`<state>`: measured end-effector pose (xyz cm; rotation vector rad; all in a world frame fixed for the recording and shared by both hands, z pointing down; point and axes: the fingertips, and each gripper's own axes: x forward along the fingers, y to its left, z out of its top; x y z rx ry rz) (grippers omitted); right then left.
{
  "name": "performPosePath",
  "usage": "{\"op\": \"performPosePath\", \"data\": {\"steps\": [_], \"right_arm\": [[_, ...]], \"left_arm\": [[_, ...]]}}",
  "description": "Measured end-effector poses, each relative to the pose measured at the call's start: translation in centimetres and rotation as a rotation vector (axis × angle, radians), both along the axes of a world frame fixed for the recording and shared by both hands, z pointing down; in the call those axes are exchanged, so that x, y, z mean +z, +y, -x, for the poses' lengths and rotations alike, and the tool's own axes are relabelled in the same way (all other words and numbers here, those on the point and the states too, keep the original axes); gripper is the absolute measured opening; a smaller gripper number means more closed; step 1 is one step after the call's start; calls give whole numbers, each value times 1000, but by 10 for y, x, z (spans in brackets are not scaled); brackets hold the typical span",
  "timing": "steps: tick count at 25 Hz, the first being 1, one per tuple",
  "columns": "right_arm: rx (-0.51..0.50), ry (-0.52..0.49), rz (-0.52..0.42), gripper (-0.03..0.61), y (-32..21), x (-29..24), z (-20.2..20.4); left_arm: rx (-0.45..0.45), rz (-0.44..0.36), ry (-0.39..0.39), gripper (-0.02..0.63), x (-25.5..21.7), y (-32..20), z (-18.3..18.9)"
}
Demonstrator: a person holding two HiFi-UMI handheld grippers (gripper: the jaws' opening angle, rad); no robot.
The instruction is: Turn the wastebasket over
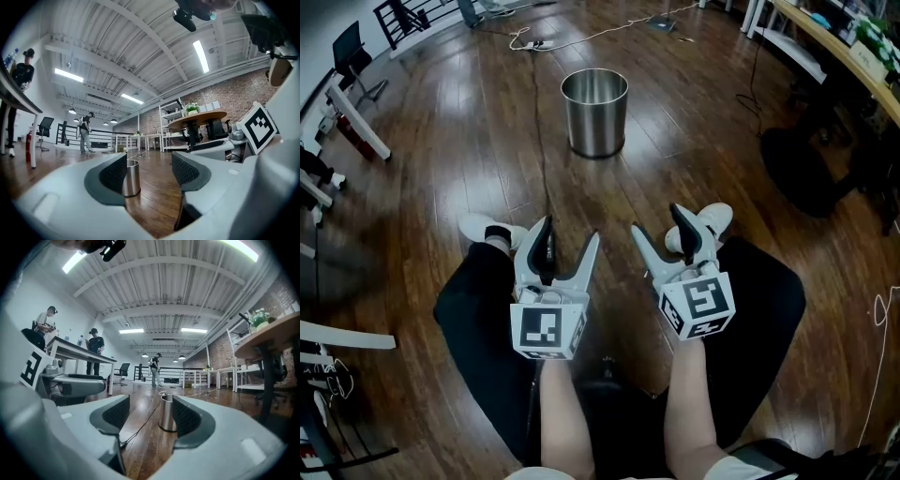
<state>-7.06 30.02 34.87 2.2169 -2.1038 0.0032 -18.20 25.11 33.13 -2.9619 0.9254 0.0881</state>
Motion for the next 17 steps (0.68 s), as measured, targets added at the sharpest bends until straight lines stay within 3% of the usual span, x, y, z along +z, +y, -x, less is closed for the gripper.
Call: {"op": "performPosePath", "data": {"steps": [17], "right_arm": [[79,-20,16,272,132,22,100]], "left_arm": [[15,29,15,298,20,112,110]]}}
